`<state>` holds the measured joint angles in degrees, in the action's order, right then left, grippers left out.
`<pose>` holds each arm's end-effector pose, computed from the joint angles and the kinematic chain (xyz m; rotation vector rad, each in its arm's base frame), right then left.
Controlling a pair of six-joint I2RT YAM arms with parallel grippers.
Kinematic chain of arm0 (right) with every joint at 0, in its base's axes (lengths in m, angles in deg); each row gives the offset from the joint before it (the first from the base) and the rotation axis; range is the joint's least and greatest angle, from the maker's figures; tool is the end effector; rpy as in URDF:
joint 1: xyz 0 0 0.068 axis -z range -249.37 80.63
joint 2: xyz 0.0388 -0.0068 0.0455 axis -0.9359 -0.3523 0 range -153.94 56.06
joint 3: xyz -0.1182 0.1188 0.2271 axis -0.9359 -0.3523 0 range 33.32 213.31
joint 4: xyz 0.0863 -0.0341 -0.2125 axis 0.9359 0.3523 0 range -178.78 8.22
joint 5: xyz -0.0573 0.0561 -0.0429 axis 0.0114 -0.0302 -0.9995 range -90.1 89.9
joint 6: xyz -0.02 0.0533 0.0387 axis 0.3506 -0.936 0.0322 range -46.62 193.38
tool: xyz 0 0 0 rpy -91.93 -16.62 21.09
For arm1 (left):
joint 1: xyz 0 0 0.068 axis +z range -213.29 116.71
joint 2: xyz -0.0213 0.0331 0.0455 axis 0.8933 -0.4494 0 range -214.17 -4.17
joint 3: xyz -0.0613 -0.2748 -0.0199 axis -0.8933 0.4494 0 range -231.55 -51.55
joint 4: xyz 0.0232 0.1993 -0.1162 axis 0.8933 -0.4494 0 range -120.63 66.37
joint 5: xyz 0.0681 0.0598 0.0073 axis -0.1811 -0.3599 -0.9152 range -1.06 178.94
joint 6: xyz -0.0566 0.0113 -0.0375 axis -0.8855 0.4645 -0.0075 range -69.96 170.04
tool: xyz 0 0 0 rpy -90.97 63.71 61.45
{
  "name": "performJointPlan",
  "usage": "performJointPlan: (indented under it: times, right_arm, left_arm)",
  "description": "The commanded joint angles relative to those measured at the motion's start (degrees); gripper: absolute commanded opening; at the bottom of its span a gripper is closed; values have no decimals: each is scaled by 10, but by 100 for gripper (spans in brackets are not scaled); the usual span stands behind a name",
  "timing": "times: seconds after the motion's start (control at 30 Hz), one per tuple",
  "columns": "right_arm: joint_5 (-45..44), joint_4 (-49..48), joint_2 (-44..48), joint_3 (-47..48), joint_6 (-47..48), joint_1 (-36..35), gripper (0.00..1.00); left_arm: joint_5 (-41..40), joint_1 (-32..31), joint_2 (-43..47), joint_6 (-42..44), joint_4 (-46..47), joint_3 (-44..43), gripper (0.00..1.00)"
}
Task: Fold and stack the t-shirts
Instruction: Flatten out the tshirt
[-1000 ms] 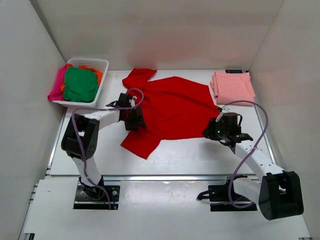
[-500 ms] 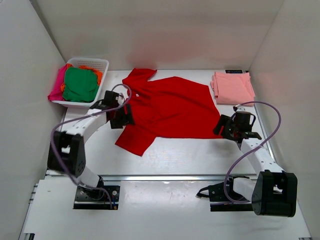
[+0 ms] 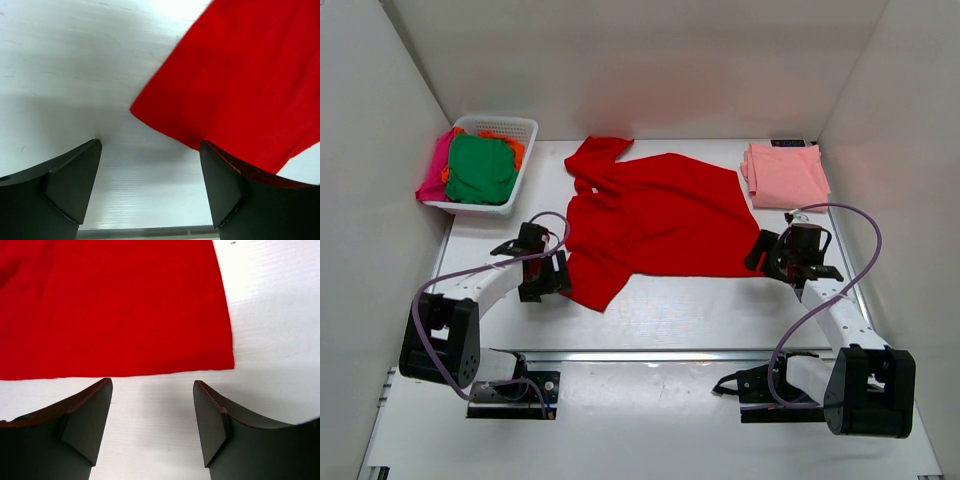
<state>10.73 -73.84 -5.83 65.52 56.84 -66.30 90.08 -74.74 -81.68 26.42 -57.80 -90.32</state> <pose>0.1979 -0.0001 0.2111 0.3091 2.3367 0.3370 0.1984 -0.0413 0.1703 -0.2990 2.8436 -0.1566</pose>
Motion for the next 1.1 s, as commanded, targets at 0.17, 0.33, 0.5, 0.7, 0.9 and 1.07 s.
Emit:
performJointPlan:
  times: [0.17, 0.33, 0.5, 0.7, 0.9, 1.07]
  right_arm:
    - [13, -16, 17, -12, -1, 5, 63]
    - [16, -15, 19, -8, -1, 10, 62]
    - [17, -20, 21, -7, -3, 15, 61]
    - [7, -13, 11, -7, -5, 15, 62]
    - [15, -15, 16, -17, -7, 37, 62]
    - [-28, 10, 0, -1, -18, 42, 65]
  left_arm:
    - [-30, -16, -24, -32, 67, 11, 89]
    - [-38, -46, -52, -42, 78, -2, 87]
    - [-60, -58, -65, -53, 69, -14, 85]
    - [-48, -68, -94, -51, 65, -23, 72]
    - [-48, -91, -110, -37, 52, -41, 2]
    - [-22, -82, -74, -25, 34, -45, 0]
